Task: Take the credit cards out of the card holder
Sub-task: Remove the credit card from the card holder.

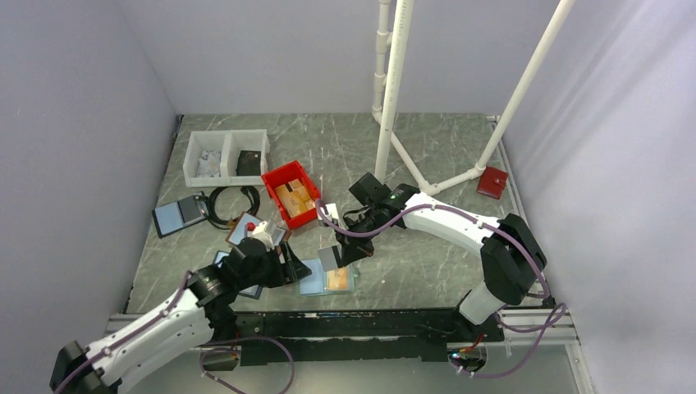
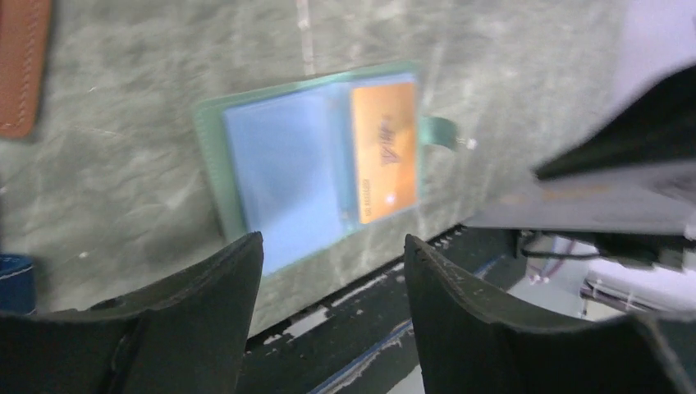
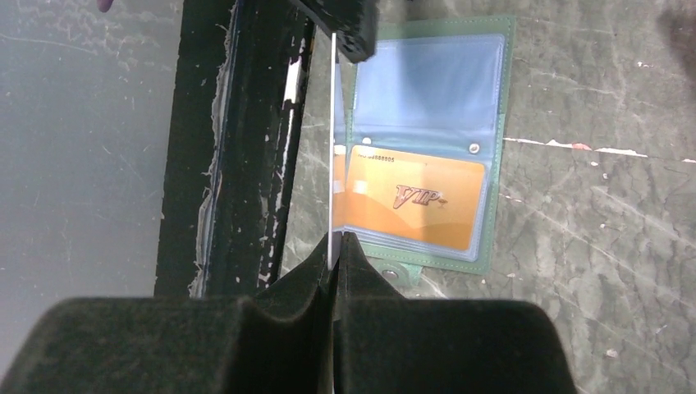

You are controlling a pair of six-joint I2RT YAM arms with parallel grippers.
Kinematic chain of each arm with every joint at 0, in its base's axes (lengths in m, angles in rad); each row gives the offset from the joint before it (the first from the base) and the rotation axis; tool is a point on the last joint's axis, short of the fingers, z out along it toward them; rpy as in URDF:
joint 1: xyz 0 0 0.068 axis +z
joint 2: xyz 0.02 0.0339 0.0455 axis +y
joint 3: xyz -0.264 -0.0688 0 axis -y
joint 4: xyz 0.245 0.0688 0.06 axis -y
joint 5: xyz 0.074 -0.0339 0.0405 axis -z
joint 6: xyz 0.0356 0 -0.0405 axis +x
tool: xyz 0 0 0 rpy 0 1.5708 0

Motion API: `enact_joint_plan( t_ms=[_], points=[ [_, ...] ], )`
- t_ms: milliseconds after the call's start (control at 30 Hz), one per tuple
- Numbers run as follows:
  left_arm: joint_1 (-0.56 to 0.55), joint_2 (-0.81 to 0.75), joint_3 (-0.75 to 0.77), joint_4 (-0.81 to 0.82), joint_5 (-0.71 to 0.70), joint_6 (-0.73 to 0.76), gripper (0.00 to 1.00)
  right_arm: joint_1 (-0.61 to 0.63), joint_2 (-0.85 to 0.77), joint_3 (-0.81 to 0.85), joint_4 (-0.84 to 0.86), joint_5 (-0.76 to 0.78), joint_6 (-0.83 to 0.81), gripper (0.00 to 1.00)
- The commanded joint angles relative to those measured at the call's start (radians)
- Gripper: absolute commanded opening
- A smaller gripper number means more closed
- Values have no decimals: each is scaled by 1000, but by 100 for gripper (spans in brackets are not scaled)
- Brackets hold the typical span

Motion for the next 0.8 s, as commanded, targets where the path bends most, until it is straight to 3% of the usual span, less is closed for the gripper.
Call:
enact_joint_plan(
  t_ms=[0, 133, 267, 367, 500, 567, 633, 733, 767],
  points=[
    [1, -135, 13, 58, 117, 162, 69, 4, 0, 27, -10, -28, -19, 0],
    [0, -195, -43, 245, 259, 308, 70, 3, 5, 31, -18, -48, -22, 0],
    [0, -196, -86, 459, 306, 380, 79, 3, 7, 36, -30, -66, -30, 0],
    [0, -133, -98, 612, 315, 404, 80, 3, 5, 38, -33, -78, -33, 0],
    [1, -1, -53, 689, 346, 442, 77, 3, 5, 40, -40, -91, -38, 0],
    [-1, 67, -32, 723, 371, 437, 68, 3, 6, 41, -41, -94, -37, 0],
    [0, 118, -11, 732, 393, 431, 53, 3, 4, 42, -40, -96, -36, 0],
    [0, 166, -1, 750, 430, 421, 1, 2, 5, 41, -41, -93, -35, 0],
    [0, 170, 0, 754, 435, 417, 0, 2, 6, 43, -41, -90, -34, 0]
  ],
)
